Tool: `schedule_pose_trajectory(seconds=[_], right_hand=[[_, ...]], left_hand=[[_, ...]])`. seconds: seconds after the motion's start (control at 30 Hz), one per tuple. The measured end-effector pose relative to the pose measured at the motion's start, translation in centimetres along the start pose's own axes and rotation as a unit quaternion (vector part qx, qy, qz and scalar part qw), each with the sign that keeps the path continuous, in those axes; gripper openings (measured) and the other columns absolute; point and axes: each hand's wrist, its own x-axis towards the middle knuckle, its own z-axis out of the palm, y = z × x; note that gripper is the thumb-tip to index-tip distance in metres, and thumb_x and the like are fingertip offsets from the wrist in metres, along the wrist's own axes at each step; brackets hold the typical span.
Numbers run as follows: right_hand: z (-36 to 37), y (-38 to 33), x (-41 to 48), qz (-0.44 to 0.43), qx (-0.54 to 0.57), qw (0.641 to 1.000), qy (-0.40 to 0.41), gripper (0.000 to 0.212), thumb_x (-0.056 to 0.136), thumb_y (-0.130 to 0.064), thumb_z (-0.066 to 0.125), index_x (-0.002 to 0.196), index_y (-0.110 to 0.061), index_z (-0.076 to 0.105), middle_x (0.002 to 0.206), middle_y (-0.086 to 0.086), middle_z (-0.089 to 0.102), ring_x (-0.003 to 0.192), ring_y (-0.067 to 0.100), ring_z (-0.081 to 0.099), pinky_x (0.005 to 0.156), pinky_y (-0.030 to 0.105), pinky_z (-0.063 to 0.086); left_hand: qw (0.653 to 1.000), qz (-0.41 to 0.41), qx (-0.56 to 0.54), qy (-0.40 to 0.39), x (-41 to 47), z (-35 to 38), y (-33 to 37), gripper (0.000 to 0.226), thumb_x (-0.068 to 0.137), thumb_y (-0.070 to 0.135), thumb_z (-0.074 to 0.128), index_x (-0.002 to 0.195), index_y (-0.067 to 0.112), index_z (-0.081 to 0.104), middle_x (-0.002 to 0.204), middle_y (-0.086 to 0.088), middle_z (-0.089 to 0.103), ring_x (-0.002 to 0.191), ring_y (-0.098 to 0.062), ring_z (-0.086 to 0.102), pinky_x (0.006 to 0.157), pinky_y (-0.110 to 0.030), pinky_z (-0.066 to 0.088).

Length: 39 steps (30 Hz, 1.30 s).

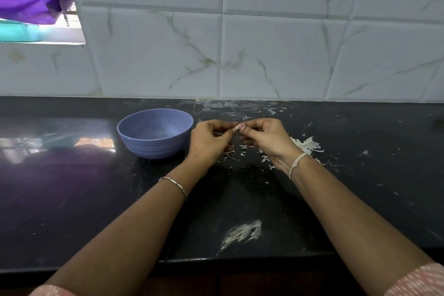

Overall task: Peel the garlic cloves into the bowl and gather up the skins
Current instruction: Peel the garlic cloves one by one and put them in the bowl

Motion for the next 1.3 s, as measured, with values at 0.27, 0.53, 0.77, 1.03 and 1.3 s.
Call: schedule_pose_trajectory(seconds=[0.27, 0.53, 0.77, 1.03, 1.3], right_hand=[[0.14, -0.19, -0.01, -0.006, -0.040, 0.999, 0.002, 0.012, 0.092, -0.005, 0.063, 0.085, -0.011, 0.069, 0.074, 0.005, 0.066, 0.067, 0.010, 0.062, 0.062, 0.016, 0.052], [0.23, -0.57, -0.35, 0.004, 0.003, 1.000, 0.013, 0.006, 0.087, -0.008, 0.070, 0.082, -0.007, 0.072, 0.077, 0.009, 0.069, 0.073, 0.015, 0.065, 0.070, 0.023, 0.055], [0.04, -0.56, -0.29, 0.013, 0.008, 0.999, 0.034, 0.007, 0.084, -0.004, 0.072, 0.077, -0.004, 0.072, 0.068, 0.007, 0.068, 0.062, 0.008, 0.063, 0.060, 0.017, 0.053], [0.19, -0.60, -0.38, -0.003, -0.006, 0.999, 0.051, 0.008, 0.082, -0.002, 0.072, 0.074, -0.002, 0.071, 0.065, 0.008, 0.066, 0.057, 0.010, 0.059, 0.056, 0.017, 0.051], [-0.21, -0.49, -0.15, 0.007, -0.005, 0.999, 0.043, 0.009, 0.081, -0.006, 0.074, 0.072, -0.007, 0.073, 0.067, 0.008, 0.069, 0.063, 0.013, 0.062, 0.064, 0.023, 0.054]], left_hand=[[0.995, -0.043, -0.086, -0.008, -0.14, -0.09, 0.19, 0.013, 0.088, 0.003, 0.068, 0.100, -0.002, 0.070, 0.071, -0.007, 0.065, 0.060, -0.009, 0.060, 0.061, -0.026, 0.058], [0.996, -0.035, -0.086, 0.008, 0.06, 0.17, 0.15, 0.011, 0.090, 0.004, 0.067, 0.099, -0.001, 0.069, 0.079, -0.008, 0.059, 0.056, -0.004, 0.057, 0.055, -0.023, 0.055], [0.999, -0.001, -0.037, -0.002, -0.06, 0.25, 0.00, 0.008, 0.088, 0.003, 0.068, 0.093, 0.010, 0.069, 0.077, -0.007, 0.056, 0.060, -0.008, 0.057, 0.064, -0.035, 0.061], [0.989, 0.091, 0.106, 0.041, 0.01, 0.49, -0.34, 0.014, 0.086, 0.007, 0.068, 0.094, 0.016, 0.073, 0.076, 0.000, 0.066, 0.061, -0.020, 0.068, 0.063, -0.045, 0.061], [0.983, 0.107, 0.144, 0.031, -0.36, 0.42, 0.24, 0.019, 0.091, 0.004, 0.062, 0.096, 0.018, 0.073, 0.087, -0.002, 0.071, 0.060, -0.024, 0.070, 0.057, -0.038, 0.058]])
